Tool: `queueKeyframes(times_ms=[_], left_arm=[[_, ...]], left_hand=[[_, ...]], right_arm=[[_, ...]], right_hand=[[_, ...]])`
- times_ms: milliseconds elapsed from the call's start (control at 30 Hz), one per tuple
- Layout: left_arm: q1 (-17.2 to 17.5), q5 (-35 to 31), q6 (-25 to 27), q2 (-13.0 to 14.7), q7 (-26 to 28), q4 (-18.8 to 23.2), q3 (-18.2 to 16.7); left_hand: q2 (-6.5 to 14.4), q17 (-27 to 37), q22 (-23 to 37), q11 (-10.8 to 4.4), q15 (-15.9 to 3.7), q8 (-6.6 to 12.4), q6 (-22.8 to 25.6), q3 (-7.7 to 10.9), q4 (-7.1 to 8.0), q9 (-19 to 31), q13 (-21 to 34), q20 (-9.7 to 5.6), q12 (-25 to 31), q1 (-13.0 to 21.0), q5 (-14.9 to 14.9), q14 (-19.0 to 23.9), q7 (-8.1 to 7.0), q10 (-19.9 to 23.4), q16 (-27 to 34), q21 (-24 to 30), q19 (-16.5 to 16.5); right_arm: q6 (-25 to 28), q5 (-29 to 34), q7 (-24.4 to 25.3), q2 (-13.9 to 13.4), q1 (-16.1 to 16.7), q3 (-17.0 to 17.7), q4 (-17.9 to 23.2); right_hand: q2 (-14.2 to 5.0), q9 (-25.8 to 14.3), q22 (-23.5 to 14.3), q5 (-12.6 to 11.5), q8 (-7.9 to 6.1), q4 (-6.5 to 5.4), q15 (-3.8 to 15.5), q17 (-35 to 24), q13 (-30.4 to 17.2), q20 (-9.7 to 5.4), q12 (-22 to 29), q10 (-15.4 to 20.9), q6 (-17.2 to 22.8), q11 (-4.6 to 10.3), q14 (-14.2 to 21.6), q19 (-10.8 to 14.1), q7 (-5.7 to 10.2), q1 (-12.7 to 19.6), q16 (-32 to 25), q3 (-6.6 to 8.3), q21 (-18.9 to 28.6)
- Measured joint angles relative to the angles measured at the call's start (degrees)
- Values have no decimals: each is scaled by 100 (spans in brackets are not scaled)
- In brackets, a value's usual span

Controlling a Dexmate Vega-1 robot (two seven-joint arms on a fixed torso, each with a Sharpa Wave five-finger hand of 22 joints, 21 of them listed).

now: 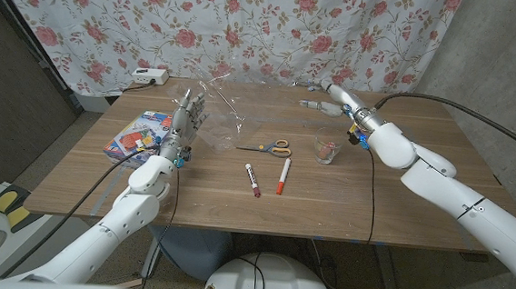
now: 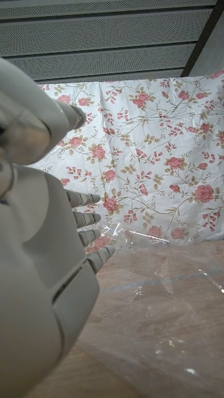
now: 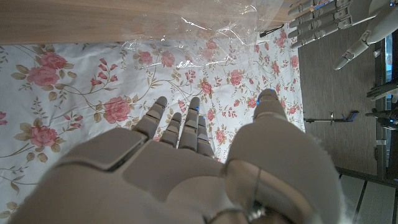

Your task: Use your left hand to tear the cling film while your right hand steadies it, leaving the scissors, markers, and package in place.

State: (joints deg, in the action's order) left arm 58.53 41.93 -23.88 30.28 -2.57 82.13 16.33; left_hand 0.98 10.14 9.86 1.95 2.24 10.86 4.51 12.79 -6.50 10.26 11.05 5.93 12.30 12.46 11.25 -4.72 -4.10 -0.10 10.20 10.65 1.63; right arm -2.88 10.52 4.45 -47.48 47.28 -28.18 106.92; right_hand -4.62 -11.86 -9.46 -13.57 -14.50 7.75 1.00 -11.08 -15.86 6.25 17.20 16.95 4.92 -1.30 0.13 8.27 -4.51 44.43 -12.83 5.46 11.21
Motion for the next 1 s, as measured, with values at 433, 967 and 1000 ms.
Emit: queueKeyframes(times_ms=[433, 967, 1000], left_arm=[[33, -1, -38, 4, 51, 28, -41], [119, -67, -31, 15, 251, 95, -67], [119, -73, -30, 15, 260, 95, -67]], left_hand=[[-62, 0, 1, -32, 0, 0, 61, -66, -28, 0, 0, 0, 0, -17, 0, 0, 0, 32, 0, 0, 0], [-115, 0, 1, -31, 0, 0, 61, -99, -31, 0, 0, 0, 0, -70, 0, 0, 1, 31, 0, 0, 0], [-115, 0, 1, -33, 0, 0, 61, -105, -36, 0, 0, 0, 0, -70, 0, 0, 1, 36, 0, 0, 0]], right_arm=[[286, 331, -271, -13, -225, -168, 146], [462, 693, -379, 62, -385, -371, 196], [462, 693, -379, 69, -396, -387, 196]], right_hand=[[24, 0, 0, 0, 35, 0, -61, 0, -25, 32, 0, 0, 0, 0, -61, -33, 0, -24, 0, 0, -41], [23, -28, 0, 1, 82, -1, -61, 1, -76, 63, 0, 145, -96, 144, -61, -64, 95, -23, 0, 0, -40], [23, -28, 0, 1, 82, -1, -61, 1, -79, 64, 22, 154, -96, 136, -61, -65, 95, -23, 0, 0, -40]])
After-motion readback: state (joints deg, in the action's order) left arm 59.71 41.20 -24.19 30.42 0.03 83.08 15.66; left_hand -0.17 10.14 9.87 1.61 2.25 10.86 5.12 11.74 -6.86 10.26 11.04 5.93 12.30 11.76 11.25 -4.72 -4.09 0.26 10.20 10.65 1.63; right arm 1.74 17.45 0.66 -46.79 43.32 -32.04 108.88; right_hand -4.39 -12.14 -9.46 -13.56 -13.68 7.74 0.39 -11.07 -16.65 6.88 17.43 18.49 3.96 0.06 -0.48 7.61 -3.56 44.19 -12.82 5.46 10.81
